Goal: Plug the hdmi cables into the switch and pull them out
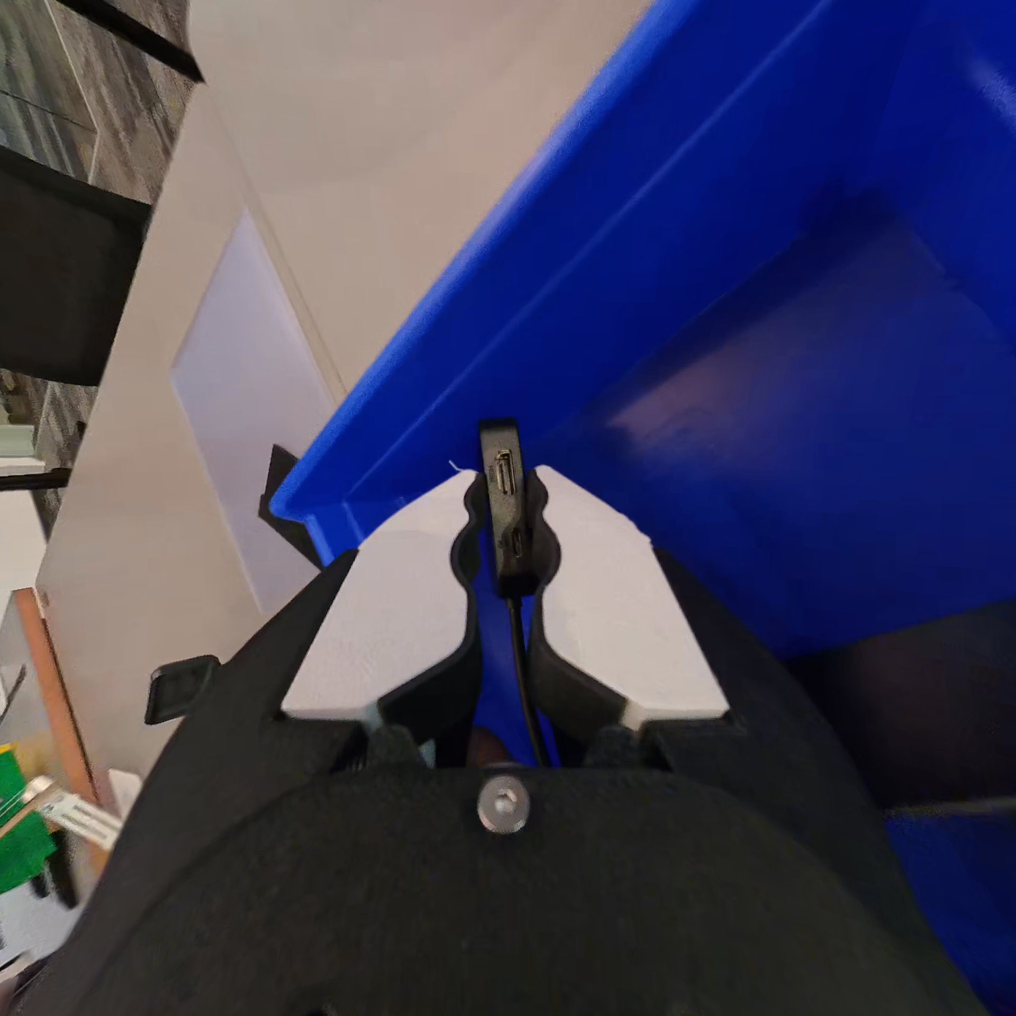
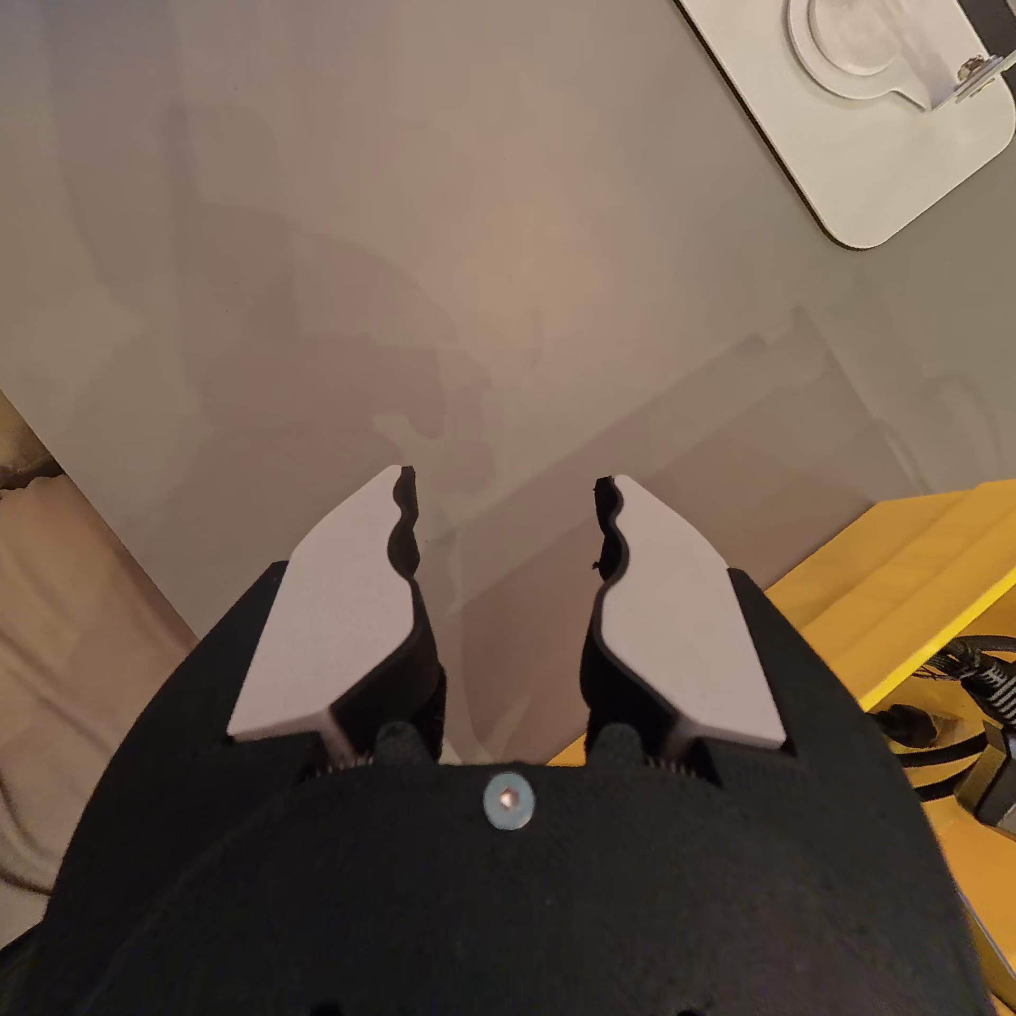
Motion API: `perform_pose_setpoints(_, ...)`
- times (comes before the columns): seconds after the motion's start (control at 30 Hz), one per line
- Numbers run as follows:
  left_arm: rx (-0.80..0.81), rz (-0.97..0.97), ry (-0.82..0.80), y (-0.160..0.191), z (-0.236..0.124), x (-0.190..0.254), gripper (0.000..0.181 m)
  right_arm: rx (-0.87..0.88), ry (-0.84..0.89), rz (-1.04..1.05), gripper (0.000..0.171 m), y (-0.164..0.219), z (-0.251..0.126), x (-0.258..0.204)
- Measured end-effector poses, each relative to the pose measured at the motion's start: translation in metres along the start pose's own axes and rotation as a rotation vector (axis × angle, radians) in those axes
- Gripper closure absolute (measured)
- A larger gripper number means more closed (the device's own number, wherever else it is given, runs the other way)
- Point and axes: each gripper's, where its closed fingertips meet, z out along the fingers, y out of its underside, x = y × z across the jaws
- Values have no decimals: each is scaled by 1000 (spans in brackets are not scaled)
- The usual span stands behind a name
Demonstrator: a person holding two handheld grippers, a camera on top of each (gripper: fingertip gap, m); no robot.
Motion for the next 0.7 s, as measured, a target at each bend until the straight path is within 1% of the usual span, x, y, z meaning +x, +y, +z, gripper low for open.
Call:
perform_pose_setpoints(0.17, 182, 55, 34, -19, -31, -1, 168, 24, -11, -8, 108, -7, -1, -3)
perform_pose_setpoints(0.2, 215, 41, 42, -23, -38, 0, 168, 35, -17, -11, 109, -10, -2, -4)
perform_pose_setpoints(0.23, 252, 24, 49, -28, -45, 0, 168, 49, -25, -15, 110, -14, -3, -7)
perform_pose_setpoints(0.37, 428, 62, 103, -53, -81, 16, 168, 124, -62, -51, 111, -36, -6, -19)
perform_pose_setpoints(0.47, 570, 99, 151, -75, -116, 33, 168, 216, -101, -87, 113, -63, -10, -31)
perform_pose_setpoints(0.57, 725, 131, 232, -101, -158, 60, 168, 314, -168, -118, 110, -97, -12, -48)
perform_pose_setpoints(0.7, 898, 222, 372, -132, -213, 117, 168, 440, -198, -151, 107, -141, -13, -56)
